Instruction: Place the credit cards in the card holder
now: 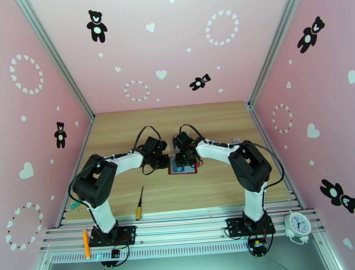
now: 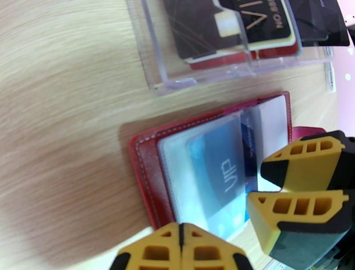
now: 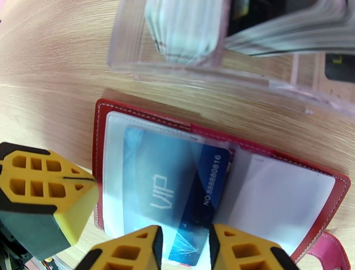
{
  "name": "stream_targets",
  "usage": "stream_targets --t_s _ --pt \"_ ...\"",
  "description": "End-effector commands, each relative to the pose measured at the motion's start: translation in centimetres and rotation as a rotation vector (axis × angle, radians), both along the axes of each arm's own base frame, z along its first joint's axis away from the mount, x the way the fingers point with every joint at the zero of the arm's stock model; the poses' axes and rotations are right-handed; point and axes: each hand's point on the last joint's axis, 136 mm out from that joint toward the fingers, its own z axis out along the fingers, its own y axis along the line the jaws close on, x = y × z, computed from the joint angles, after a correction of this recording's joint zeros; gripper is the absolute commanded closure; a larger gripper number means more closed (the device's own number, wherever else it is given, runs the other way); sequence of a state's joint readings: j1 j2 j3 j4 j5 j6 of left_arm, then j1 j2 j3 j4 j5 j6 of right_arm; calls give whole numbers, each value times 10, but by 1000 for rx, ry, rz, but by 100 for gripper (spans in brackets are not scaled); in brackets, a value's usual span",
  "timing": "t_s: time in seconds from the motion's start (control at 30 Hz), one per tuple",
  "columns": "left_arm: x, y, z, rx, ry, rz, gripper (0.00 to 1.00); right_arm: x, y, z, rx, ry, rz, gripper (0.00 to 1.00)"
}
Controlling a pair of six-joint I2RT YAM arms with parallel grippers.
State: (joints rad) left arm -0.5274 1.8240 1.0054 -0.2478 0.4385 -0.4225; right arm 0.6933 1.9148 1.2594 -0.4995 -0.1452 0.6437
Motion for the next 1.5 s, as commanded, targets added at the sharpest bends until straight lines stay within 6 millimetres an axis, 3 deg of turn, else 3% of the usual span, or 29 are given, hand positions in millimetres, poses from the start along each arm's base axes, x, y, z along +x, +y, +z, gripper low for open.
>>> stream_targets --t_s 0.0,0.27,0.97,1.13,1.47 --pt "1 -7 5 -13 -4 -18 94 1 -2 -9 -30 19 1 66" --pt "2 -7 5 -14 -5 -17 94 1 -2 -13 -30 28 0 66" --pt "0 -9 4 -24 4 -19 94 -3 27 0 34 24 38 66" --pt "1 -9 5 -27 2 -17 100 -4 35 -1 46 30 50 66" --pt "0 -12 10 -57 -1 -15 100 -6 39 -4 58 46 49 66"
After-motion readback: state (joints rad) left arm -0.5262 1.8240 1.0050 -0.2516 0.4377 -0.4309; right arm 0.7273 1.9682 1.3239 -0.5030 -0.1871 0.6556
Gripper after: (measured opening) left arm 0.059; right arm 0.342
